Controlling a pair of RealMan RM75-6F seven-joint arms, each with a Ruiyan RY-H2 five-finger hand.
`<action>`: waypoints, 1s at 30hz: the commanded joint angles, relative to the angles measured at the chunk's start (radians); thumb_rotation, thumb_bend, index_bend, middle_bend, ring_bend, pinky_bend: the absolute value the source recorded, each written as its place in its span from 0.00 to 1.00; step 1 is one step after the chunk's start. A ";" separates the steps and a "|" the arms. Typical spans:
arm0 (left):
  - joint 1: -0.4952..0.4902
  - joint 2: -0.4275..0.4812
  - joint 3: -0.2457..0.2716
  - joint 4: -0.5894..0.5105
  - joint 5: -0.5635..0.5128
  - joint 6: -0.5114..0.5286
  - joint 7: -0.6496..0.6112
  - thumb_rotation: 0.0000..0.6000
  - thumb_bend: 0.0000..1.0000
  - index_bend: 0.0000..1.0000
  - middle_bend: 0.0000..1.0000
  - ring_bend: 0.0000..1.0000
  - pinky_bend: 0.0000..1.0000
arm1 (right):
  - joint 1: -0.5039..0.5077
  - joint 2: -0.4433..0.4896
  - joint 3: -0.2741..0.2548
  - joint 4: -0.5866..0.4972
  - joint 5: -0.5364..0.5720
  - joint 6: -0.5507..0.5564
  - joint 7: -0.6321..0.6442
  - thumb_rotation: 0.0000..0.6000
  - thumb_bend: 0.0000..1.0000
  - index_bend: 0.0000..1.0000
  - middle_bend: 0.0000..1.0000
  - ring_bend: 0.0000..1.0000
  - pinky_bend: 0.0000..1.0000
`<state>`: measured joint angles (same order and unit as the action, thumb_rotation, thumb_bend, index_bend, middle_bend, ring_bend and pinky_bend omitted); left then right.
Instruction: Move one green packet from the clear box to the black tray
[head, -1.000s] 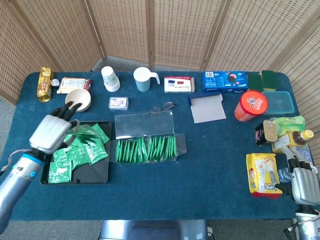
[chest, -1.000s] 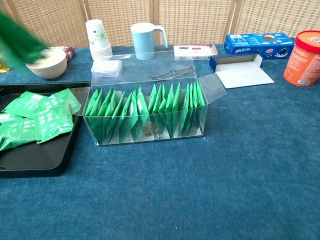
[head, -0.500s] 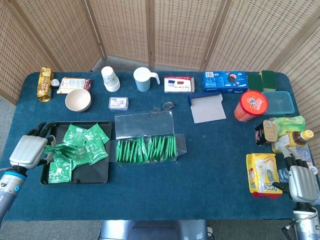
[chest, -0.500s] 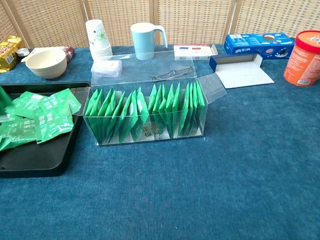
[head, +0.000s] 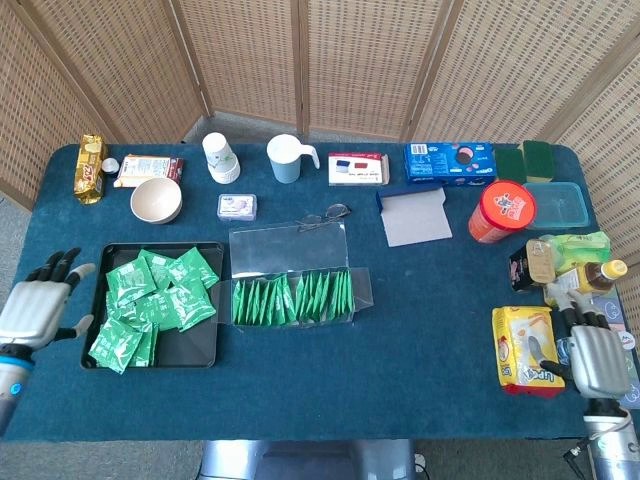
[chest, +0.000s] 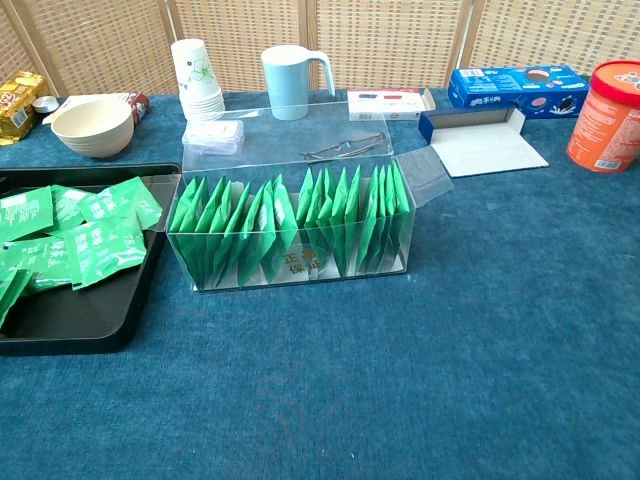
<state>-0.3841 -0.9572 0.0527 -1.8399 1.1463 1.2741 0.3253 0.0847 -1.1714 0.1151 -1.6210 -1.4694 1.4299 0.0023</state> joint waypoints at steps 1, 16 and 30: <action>0.076 -0.003 0.021 0.012 0.040 0.077 -0.052 0.92 0.26 0.17 0.03 0.00 0.19 | 0.036 0.018 0.000 -0.036 -0.017 -0.038 -0.045 0.85 0.39 0.09 0.22 0.12 0.20; 0.309 0.031 0.088 -0.055 0.257 0.350 -0.124 0.92 0.26 0.17 0.04 0.00 0.19 | 0.038 0.013 -0.010 -0.107 -0.021 -0.001 -0.146 0.85 0.39 0.09 0.22 0.12 0.20; 0.307 0.010 0.063 -0.068 0.286 0.286 -0.086 0.93 0.26 0.17 0.04 0.00 0.19 | 0.019 0.017 -0.034 -0.098 -0.040 0.027 -0.119 0.85 0.39 0.09 0.22 0.12 0.20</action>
<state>-0.0755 -0.9453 0.1180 -1.9057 1.4312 1.5624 0.2369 0.1045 -1.1543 0.0815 -1.7203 -1.5087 1.4561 -0.1178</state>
